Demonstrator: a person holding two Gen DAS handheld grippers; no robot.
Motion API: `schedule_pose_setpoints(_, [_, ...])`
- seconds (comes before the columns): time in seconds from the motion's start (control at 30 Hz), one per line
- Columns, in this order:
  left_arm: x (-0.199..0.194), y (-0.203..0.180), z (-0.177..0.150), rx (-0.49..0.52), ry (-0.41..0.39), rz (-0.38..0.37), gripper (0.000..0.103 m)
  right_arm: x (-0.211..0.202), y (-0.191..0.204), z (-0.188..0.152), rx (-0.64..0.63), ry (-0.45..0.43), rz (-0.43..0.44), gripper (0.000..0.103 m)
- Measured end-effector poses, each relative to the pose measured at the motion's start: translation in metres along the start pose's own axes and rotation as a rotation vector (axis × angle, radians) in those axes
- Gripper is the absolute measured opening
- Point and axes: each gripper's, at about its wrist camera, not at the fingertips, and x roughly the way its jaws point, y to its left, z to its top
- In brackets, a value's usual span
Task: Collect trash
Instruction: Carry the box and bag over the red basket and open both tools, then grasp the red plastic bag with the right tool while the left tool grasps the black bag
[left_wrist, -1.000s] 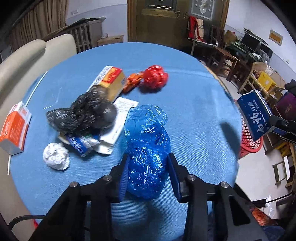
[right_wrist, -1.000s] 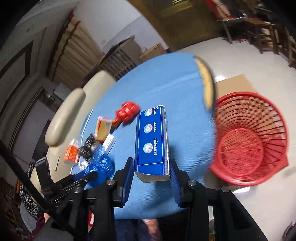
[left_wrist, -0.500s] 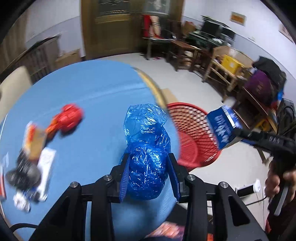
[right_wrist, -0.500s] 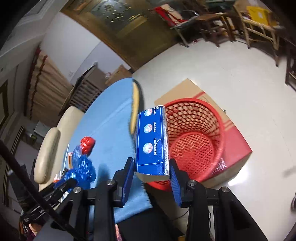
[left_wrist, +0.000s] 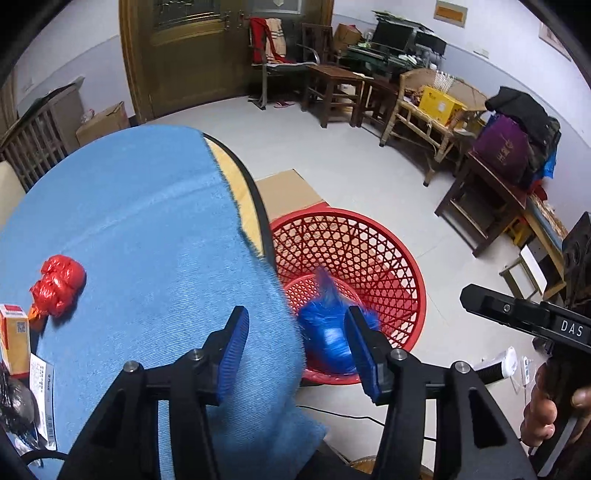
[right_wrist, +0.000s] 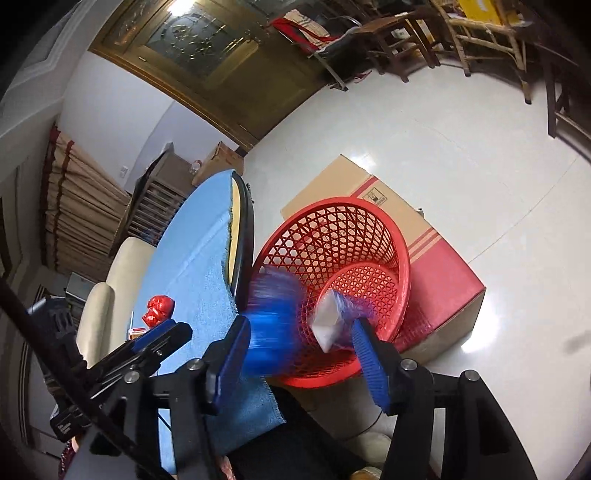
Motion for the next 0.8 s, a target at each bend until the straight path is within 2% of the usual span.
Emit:
schedule_pose_setpoints(0.23, [-0.029, 0.027, -0.027, -0.057, -0.04, 0.014, 0.057, 0.006, 0.015, -0.003, -0.032, 0.02, 0.009, 0.061])
schedule_pose_setpoints(0.4, [-0.053, 0.067, -0.058, -0.178, -0.048, 0.042, 0.058, 0.018, 0.035, -0.013, -0.08, 0.063, 0.02, 0.061])
schedule_pose_setpoints(0.6, [-0.105, 0.127, -0.109, -0.284, -0.127, 0.188, 0.059, 0.046, 0.086, -0.03, -0.177, 0.158, 0.053, 0.061])
schedule_pose_setpoints(0.8, [-0.153, 0.209, -0.159, -0.486, -0.2, 0.32, 0.06, 0.085, 0.163, -0.05, -0.321, 0.245, 0.1, 0.061])
